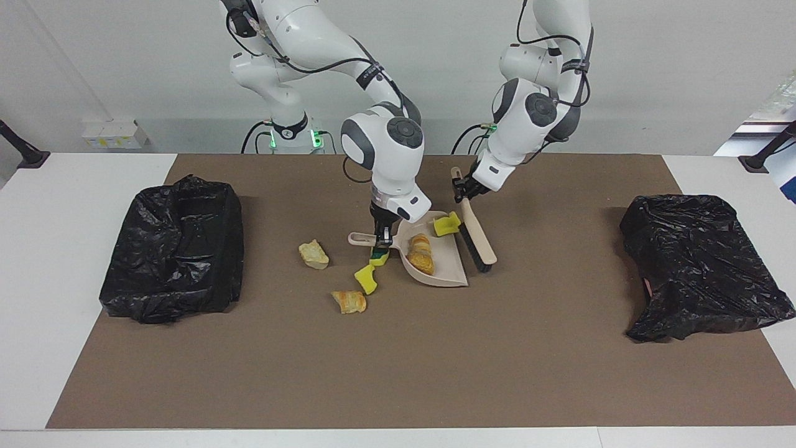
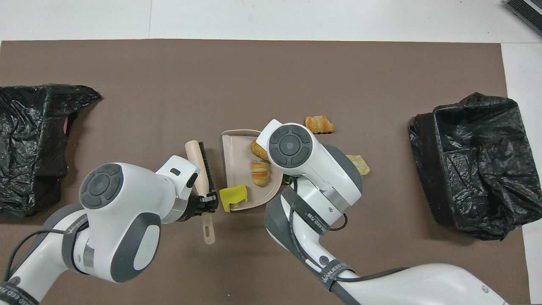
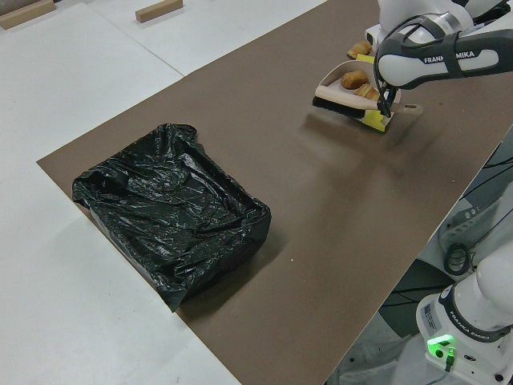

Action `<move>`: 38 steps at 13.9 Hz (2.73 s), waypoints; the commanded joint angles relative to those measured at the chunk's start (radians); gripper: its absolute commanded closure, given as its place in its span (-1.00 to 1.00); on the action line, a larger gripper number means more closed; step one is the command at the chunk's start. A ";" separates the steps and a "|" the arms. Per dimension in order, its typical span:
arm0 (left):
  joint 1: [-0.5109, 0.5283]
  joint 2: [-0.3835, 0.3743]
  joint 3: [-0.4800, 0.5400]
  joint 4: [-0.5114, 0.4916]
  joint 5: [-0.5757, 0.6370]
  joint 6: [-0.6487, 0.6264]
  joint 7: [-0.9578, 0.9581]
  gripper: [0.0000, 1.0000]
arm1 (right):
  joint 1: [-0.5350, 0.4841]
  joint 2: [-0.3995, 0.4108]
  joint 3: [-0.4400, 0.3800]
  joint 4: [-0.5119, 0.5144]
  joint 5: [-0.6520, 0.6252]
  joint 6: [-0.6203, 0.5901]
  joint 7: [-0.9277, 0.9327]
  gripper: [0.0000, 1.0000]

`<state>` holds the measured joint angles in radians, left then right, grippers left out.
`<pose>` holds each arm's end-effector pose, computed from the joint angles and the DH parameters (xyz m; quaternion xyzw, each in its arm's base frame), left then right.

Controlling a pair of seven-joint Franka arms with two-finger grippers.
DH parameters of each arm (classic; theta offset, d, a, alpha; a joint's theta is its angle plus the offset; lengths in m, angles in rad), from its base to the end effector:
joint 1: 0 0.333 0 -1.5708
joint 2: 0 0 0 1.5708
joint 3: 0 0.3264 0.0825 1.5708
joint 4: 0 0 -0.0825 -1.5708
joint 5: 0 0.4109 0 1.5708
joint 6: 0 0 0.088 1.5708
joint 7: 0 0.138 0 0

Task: Sweep and dump trash in bin
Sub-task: 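Brush the trash pieces up into the dustpan with the left gripper, then carry the dustpan to the nearby bag while the left gripper lowers the brush, then tip the dustpan into the bag with the right gripper while the left gripper withdraws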

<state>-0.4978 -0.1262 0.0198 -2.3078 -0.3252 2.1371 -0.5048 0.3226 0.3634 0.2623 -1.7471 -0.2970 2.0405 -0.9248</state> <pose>0.4414 -0.2536 0.3603 0.9851 0.1030 -0.0836 0.1094 0.5761 0.3390 0.3331 0.6803 0.7277 -0.0402 0.0783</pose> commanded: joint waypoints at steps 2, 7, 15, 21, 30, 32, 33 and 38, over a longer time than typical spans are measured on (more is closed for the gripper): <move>0.011 -0.064 -0.012 -0.037 0.060 -0.040 -0.004 1.00 | -0.065 -0.040 0.018 -0.005 0.060 0.010 -0.046 1.00; -0.025 -0.099 -0.035 -0.113 0.060 -0.017 -0.021 1.00 | -0.192 -0.115 0.017 -0.006 0.172 -0.003 -0.260 1.00; -0.045 -0.196 -0.315 -0.251 0.060 0.061 -0.197 1.00 | -0.519 -0.195 0.017 0.035 0.357 -0.127 -0.601 1.00; -0.136 -0.185 -0.377 -0.340 0.060 0.222 -0.324 0.83 | -0.792 -0.202 0.008 0.089 0.337 -0.166 -0.921 1.00; 0.100 -0.104 -0.373 -0.220 0.064 0.201 -0.215 -1.00 | -0.971 -0.230 -0.003 0.031 0.016 0.050 -1.338 1.00; 0.209 -0.055 -0.371 -0.168 0.066 0.198 -0.081 -1.00 | -0.964 -0.236 -0.002 0.008 -0.090 0.090 -1.319 1.00; 0.275 -0.020 -0.373 -0.136 0.066 0.198 0.018 -1.00 | -0.961 -0.244 0.000 -0.005 -0.134 0.101 -1.284 1.00; 0.516 0.097 -0.371 0.008 0.087 0.178 0.339 -1.00 | -0.893 -0.299 -0.001 -0.098 -0.399 0.086 -0.972 1.00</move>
<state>-0.0448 -0.0819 -0.3395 -2.3696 -0.2715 2.3430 -0.2328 -0.5809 0.1345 0.2584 -1.7575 -0.6185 2.1194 -1.9956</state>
